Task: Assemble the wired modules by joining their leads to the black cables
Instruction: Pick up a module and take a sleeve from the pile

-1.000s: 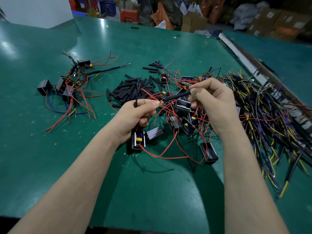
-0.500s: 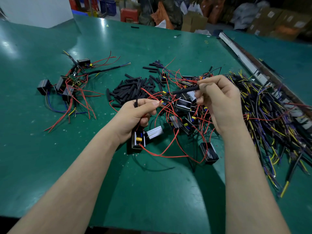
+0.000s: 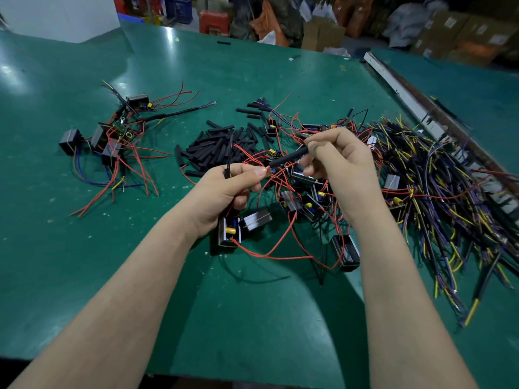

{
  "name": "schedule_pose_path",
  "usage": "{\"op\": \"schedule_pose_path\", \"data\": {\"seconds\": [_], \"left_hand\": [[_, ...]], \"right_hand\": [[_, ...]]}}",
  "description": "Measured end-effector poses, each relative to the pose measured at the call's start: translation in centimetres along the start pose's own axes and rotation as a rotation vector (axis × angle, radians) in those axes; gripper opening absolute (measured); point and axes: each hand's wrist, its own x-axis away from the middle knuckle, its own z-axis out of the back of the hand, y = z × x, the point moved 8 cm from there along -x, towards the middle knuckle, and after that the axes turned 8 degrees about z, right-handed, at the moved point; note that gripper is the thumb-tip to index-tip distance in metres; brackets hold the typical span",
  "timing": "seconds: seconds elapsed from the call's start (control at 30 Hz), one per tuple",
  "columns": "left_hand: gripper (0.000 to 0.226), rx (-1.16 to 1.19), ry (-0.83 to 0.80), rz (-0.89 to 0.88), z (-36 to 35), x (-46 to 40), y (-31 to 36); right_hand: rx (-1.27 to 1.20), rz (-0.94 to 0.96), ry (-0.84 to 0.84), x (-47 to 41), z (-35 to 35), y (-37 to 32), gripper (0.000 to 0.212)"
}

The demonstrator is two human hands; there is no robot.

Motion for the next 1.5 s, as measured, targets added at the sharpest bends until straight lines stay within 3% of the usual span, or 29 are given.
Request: {"op": "schedule_pose_path", "data": {"seconds": [0.23, 0.43, 0.6, 0.83, 0.97, 1.17, 1.37, 1.5], "left_hand": [[0.011, -0.026, -0.015, -0.018, -0.5, -0.1, -0.3], [0.046, 0.037, -0.048, 0.017, -1.3, 0.0, -0.9], [0.068, 0.020, -0.057, 0.021, -1.4, -0.1, -0.9], [0.061, -0.034, -0.077, 0.008, -1.5, 0.0, -0.9], [0.055, -0.030, -0.091, 0.002, -1.6, 0.0, -0.9], [0.021, -0.068, -0.038, -0.013, -1.2, -0.1, -0.9], [0.027, -0.045, -0.135, -0.016, -2.5, 0.2, -1.0], [0.031, -0.048, -0.103, 0.001, -2.5, -0.1, -1.1]], "right_hand": [[0.038, -0.039, -0.026, 0.3, -1.3, 0.9, 0.013], [0.054, -0.047, -0.048, 0.2, -1.5, 1.4, 0.017], [0.089, -0.058, -0.177, 0.7, -3.2, 1.6, 0.023], [0.117, -0.137, -0.303, 1.4, -4.5, 2.6, 0.025], [0.130, -0.125, -0.319, 1.5, -4.3, 2.4, 0.005], [0.225, -0.023, -0.219, 1.2, -3.2, 1.5, 0.011], [0.249, 0.053, 0.048, 0.5, -1.1, 0.6, 0.016], [0.222, 0.033, 0.068, 0.5, -1.2, 0.6, 0.016]]}}
